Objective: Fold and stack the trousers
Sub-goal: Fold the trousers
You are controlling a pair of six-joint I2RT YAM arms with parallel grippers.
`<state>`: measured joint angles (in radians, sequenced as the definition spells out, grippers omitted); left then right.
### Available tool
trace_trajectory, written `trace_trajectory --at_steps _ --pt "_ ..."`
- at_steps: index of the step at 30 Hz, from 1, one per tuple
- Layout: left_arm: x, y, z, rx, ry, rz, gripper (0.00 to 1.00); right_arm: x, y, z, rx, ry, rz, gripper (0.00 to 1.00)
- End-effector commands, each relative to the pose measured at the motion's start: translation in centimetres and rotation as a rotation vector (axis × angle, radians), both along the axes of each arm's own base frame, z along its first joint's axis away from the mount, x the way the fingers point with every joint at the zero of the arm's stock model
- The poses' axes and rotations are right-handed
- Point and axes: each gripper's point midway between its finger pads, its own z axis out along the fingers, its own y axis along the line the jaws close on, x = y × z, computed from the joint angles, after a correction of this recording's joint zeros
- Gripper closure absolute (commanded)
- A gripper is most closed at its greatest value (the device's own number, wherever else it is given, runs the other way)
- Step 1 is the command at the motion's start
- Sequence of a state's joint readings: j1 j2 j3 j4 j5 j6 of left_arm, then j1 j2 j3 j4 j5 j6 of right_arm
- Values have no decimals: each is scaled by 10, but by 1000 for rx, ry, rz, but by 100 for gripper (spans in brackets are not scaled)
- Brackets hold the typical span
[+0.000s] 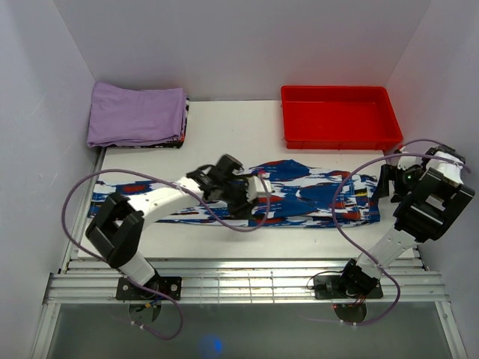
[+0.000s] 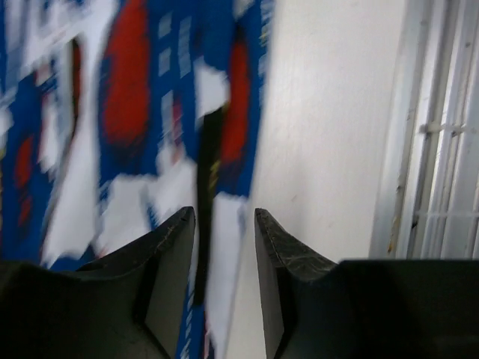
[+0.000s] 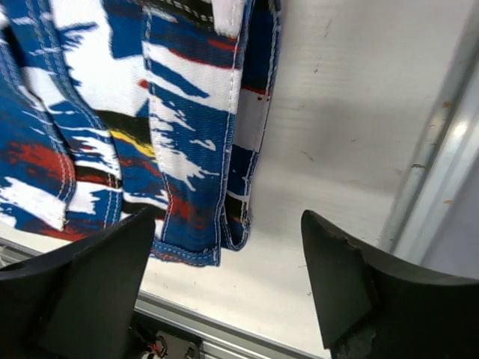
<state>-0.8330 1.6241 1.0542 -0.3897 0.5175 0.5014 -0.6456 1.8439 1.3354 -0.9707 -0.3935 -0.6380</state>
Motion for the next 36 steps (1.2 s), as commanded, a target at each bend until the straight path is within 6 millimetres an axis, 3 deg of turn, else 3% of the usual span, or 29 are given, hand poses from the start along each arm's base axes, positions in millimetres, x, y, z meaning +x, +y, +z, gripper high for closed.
trace_trajectory --at_steps 1,3,5,6,7,9,10,12,13,15,16,18,19,20,23,27,31,36 --pt "14 68 35 27 68 63 52 30 -11 63 -116 -216 117 13" --pt "24 98 37 62 29 97 52 44 4 91 -112 -330 208 17" --pt "26 121 30 102 41 139 55 49 41 108 -83 -382 328 24" --pt "25 135 23 119 68 162 56 51 60 114 -59 -423 407 30" --pt "23 144 18 136 88 171 58 53 97 113 -26 -431 506 33" --pt "25 161 11 136 125 220 60 55 141 123 -5 -501 627 41" --pt "26 164 10 130 135 239 60 48 183 114 32 -497 741 44" --pt "33 171 12 93 177 298 61 47 220 114 13 -567 867 53" --pt "36 171 15 68 201 326 61 31 257 101 37 -556 987 55" --pt "36 171 21 5 252 344 60 30 284 96 -18 -632 1096 56" --pt "33 171 19 -2 271 343 60 19 308 91 -16 -659 1188 56" --pt "28 174 17 -8 253 325 57 -3 329 62 -52 -665 1311 57" --pt "26 175 13 -3 259 326 56 -2 336 64 -71 -697 1349 57" --pt "25 177 11 -1 227 302 56 -13 337 50 -70 -672 1381 57" --pt "28 180 4 4 149 283 56 -18 347 40 -99 -720 1441 58" --pt "26 187 -12 44 96 196 64 -24 343 22 -131 -683 1479 59" --pt "34 197 -34 112 53 188 64 -21 341 12 -186 -700 1494 59" --pt "40 198 -43 120 40 186 64 -24 343 5 -193 -690 1515 59"
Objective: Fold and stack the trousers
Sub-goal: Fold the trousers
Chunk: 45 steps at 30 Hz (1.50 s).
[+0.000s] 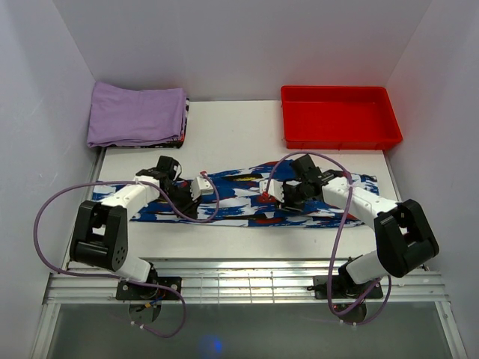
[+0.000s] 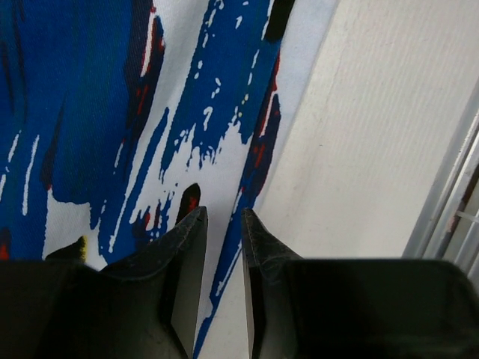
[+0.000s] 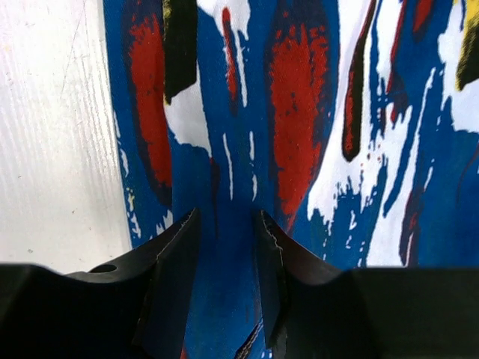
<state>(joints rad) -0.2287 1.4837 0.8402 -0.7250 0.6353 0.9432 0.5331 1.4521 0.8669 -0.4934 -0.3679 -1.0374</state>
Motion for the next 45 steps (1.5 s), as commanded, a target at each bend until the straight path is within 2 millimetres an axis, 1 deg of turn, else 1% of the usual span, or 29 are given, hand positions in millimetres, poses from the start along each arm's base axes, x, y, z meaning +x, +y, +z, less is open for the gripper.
trace_trajectory --at_steps 1,10,15,17,19,20,23,25,27,28,29,31,32,33,34,35,36,37,39,44,45 --pt "11 -2 -2 -5 -71 -43 64 7 5 2 6 -68 29 59" --pt "2 -2 -9 -7 -64 -77 62 0 3 -6 -15 -65 49 58" --pt "-1 -4 -14 -2 -68 -90 61 -3 2 -11 -26 -62 53 52" --pt "-6 -3 -18 11 -67 -97 61 -4 2 -12 -28 -62 55 51" --pt "-6 -4 -20 18 -86 -107 61 -5 3 -12 -29 -62 61 51" --pt "-6 -3 -22 33 -97 -109 62 -5 2 -12 -31 -66 62 51" --pt "-2 -3 -24 46 -127 -93 71 -5 2 -12 -36 -79 69 53" --pt "0 -2 -23 48 -136 -91 75 -6 1 -11 -37 -84 74 54" --pt "1 -2 -22 49 -136 -88 80 -6 2 -9 -35 -91 79 58" --pt "1 -3 -21 48 -136 -89 85 -5 1 -10 -36 -95 79 60" --pt "1 -3 -20 46 -140 -93 87 -5 1 -10 -38 -97 78 62" --pt "-2 -4 -17 37 -135 -108 93 -4 0 -11 -46 -97 78 73" --pt "-3 -4 -15 34 -137 -114 94 -5 0 -11 -47 -97 79 82" --pt "-6 -5 -12 25 -134 -120 96 -4 -1 -10 -47 -99 78 85" --pt "-8 -6 -10 19 -136 -131 100 -4 0 -9 -44 -100 79 88" --pt "-9 -7 -7 12 -139 -134 100 -4 -1 -8 -46 -101 78 90" --pt "-11 -6 -5 8 -137 -138 100 -5 0 -7 -43 -104 80 92" --pt "-13 -8 -1 -5 -147 -147 100 -4 0 -5 -39 -110 80 92" --pt "-16 -8 2 -9 -145 -152 100 -5 0 -2 -34 -114 84 92" --pt "-17 -8 10 -14 -151 -153 100 -4 3 7 -19 -126 85 92" --pt "-17 -9 12 -16 -153 -152 100 -7 1 7 -28 -109 83 91"
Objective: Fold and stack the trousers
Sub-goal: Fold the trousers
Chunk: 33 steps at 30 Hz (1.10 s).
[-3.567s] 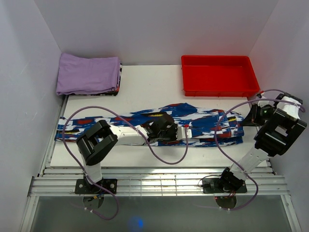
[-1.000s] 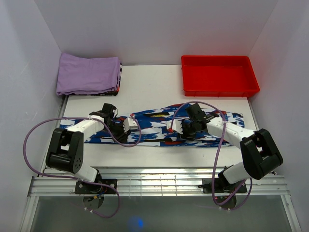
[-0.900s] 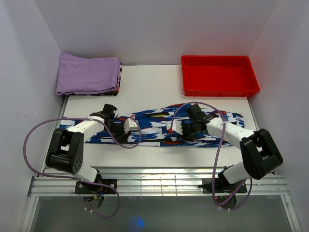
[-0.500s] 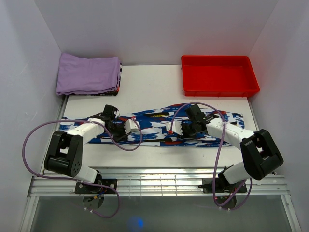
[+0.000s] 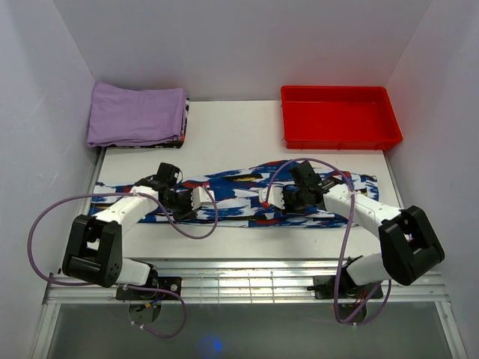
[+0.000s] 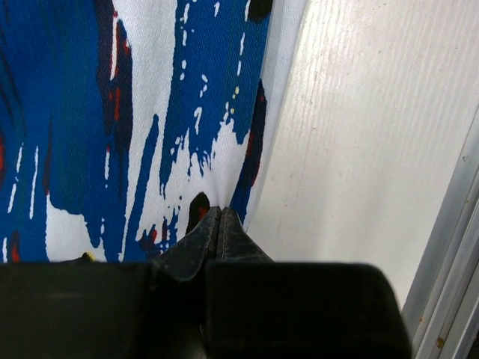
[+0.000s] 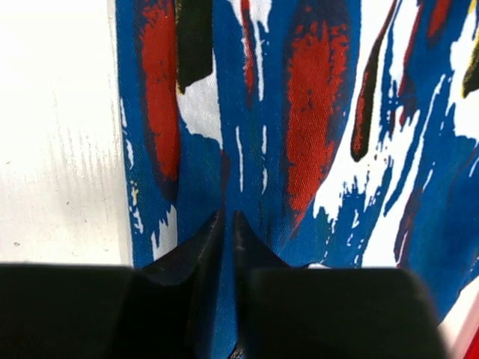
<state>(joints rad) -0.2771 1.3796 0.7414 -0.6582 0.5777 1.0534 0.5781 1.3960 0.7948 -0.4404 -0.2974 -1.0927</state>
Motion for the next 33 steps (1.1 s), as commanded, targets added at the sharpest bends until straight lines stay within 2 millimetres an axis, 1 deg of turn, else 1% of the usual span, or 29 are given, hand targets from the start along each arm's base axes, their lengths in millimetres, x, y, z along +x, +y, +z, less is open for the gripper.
trace_trajectory --at_steps 1,2,5,6,7,8,9,11,12,16,19,20,21,22,23,24,25,26,27,29,30,33 --pt "-10 -10 16 -61 4 -37 100 0 4 15 12 -13 22 83" --pt "-10 -11 18 -68 3 -40 100 0 1 14 0 -12 17 66" --pt "-11 -14 23 -83 15 -51 100 -6 -11 7 -39 -64 60 50" --pt "-16 -14 24 -86 35 -57 100 -6 -14 8 -44 -91 71 47" --pt "-16 -15 28 -95 32 -64 100 -7 -17 7 -53 -104 80 45" --pt "-17 -16 31 -103 32 -73 100 -12 -22 0 -74 -104 95 41" --pt "-21 -18 34 -116 41 -79 100 -14 -24 0 -77 -108 99 39" --pt "-22 -19 38 -123 39 -81 100 -15 -27 0 -81 -137 123 37" --pt "-23 -18 39 -121 38 -84 100 -19 -30 -4 -88 -136 126 37" --pt "-23 -15 36 -104 40 -86 100 -15 -33 -9 -105 -168 137 42" --pt "-23 -14 35 -103 41 -87 100 -6 -34 -11 -123 -211 138 53" --pt "-24 -13 35 -102 43 -85 100 0 -35 -10 -131 -239 132 71" --pt "-23 -13 35 -103 41 -85 100 1 -35 -11 -137 -246 134 81" --pt "-23 -13 36 -102 39 -85 100 5 -33 -6 -131 -257 133 89" --pt "-23 -12 37 -102 40 -82 100 6 -31 -2 -121 -260 128 92" --pt "-22 -11 38 -104 36 -82 100 4 -30 1 -115 -252 130 92" --pt "-21 -11 40 -106 31 -80 100 7 -27 12 -100 -265 132 92" --pt "-22 -10 41 -109 28 -80 100 4 -23 17 -80 -257 141 92" --pt "-24 -8 40 -106 28 -78 100 -2 -25 21 -78 -239 143 92" --pt "-25 -4 40 -94 16 -83 100 -5 -23 31 -61 -233 151 92" --pt "-28 -2 36 -87 23 -80 100 -8 -24 35 -56 -236 156 92" --pt "-31 3 31 -81 25 -79 100 -25 -34 25 -83 -196 180 92"
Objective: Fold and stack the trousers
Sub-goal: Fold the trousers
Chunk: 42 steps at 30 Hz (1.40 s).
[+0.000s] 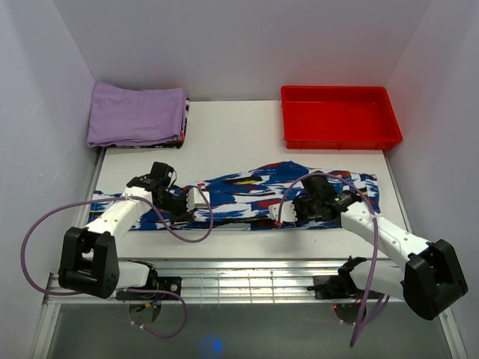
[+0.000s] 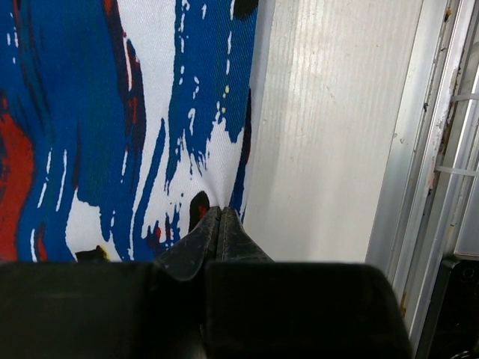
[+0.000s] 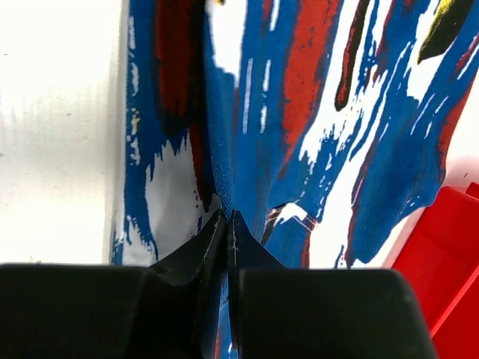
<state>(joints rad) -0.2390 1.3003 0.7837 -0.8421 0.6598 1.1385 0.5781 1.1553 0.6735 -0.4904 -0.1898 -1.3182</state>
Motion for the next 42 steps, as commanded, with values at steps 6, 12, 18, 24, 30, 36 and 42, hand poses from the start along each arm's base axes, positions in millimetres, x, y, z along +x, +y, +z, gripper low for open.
trace_trajectory --at_steps 6,12,18,24,30,36,42 --pt "-15 4 -22 1 54 -11 100 -37 -16 -46 -65 131 42 92" --pt "-19 10 -48 55 182 43 66 -26 -5 -58 -66 202 -8 73" --pt "-4 1 2 -36 131 159 42 -26 -5 -40 -52 194 -14 46" --pt "22 29 53 -88 101 525 40 -24 1 -5 55 228 -149 33" --pt "57 146 40 -59 179 1162 38 7 6 7 167 369 -411 19" --pt "56 241 37 -148 291 1632 39 56 -3 -6 250 633 -694 19" --pt "27 298 34 -212 345 1853 37 68 -38 -60 109 694 -859 20"
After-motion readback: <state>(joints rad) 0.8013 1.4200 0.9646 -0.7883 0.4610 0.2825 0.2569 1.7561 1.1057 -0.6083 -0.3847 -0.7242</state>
